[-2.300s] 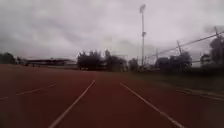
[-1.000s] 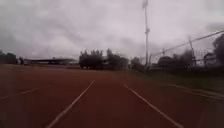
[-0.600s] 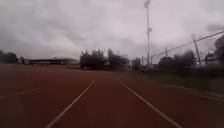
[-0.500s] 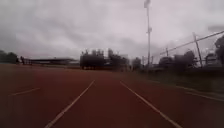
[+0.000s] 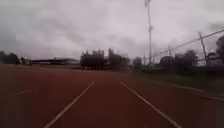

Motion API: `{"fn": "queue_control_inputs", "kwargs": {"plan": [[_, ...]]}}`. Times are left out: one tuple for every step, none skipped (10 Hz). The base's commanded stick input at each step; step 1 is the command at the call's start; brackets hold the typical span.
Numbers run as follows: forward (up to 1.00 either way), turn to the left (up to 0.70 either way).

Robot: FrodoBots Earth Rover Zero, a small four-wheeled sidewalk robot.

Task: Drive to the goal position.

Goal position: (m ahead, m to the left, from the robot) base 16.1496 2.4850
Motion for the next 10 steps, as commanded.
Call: {"fn": "queue_control_inputs", "kwargs": {"plan": [[0.70,0.00],[0.70,0.00],[0.70,0.00],[0.70,0.00],[0.70,0.00],[0.70,0.00],[0.70,0.00],[0.70,0.00],[0.70,0.00],[0.70,0.00]]}}
